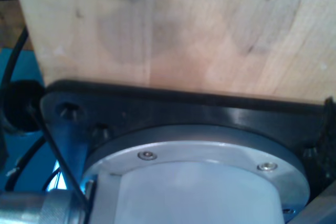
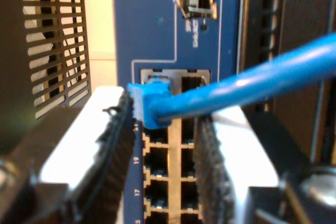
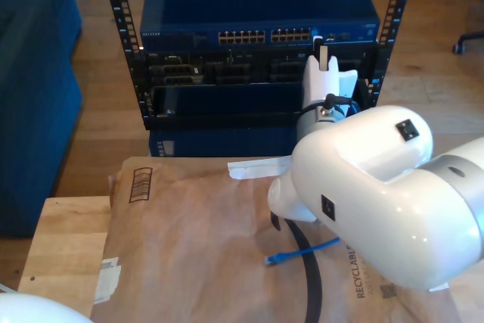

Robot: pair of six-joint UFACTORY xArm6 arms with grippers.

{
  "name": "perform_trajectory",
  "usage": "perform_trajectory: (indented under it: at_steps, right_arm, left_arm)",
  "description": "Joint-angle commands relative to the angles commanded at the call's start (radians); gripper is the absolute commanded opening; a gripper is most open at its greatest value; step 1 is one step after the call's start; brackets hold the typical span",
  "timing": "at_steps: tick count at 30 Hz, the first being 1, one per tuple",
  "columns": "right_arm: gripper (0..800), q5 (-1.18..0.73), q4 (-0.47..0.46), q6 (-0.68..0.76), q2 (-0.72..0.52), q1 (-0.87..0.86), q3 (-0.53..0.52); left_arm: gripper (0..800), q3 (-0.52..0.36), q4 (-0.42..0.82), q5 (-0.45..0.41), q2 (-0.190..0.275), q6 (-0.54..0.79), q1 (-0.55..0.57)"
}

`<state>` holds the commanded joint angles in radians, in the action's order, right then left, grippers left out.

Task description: Grab the cable and plug it in

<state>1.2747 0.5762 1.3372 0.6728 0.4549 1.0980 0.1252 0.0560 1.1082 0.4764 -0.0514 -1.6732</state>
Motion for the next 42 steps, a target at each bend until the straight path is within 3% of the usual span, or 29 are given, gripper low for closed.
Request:
perform_trajectory:
  at_steps: [4, 13, 16, 20, 22, 24, 27, 31, 36, 42]
  right_arm:
    - [241, -0.006, -0.002, 0.000, -0.083, 0.006, -0.100]
    - [426, -0.279, -0.012, -0.011, -0.347, 0.008, -0.379]
    - [442, -0.334, -0.029, -0.083, -0.397, -0.002, -0.423]
    - [533, -0.486, -0.032, -0.210, -0.500, -0.029, -0.474]
    - [631, -0.603, -0.031, -0.308, -0.594, -0.058, -0.516]
    - [797, -0.732, -0.028, -0.382, -0.667, -0.091, -0.526]
    - [799, -0.878, -0.029, -0.433, -0.760, -0.173, -0.526]
    - [798, -0.921, -0.032, -0.500, -0.844, -0.285, -0.555]
    - [796, -1.142, -0.074, -0.674, -0.951, -0.470, -0.560]
    - [796, -1.476, -0.316, -0.735, -0.996, -0.733, -0.535]
  left_arm:
    - [800, 0.000, 0.000, 0.000, 0.000, 0.002, 0.000]
    - [800, 0.000, 0.000, 0.000, 0.000, 0.000, 0.000]
    - [800, 0.000, 0.000, 0.000, 0.000, 0.000, 0.000]
    - [800, 0.000, 0.000, 0.000, 0.000, 0.000, 0.000]
    - [800, 0.000, 0.000, 0.000, 0.000, 0.000, 0.000]
    - [800, 0.000, 0.000, -0.002, 0.000, 0.000, 0.000]
    - [800, 0.000, 0.000, 0.000, 0.000, 0.000, 0.000]
    - [800, 0.000, 0.000, 0.000, 0.000, 0.000, 0.000]
    - [800, 0.000, 0.000, -0.002, 0.000, 0.000, 0.000]
    - [800, 0.000, 0.000, -0.002, 0.000, 0.000, 0.000]
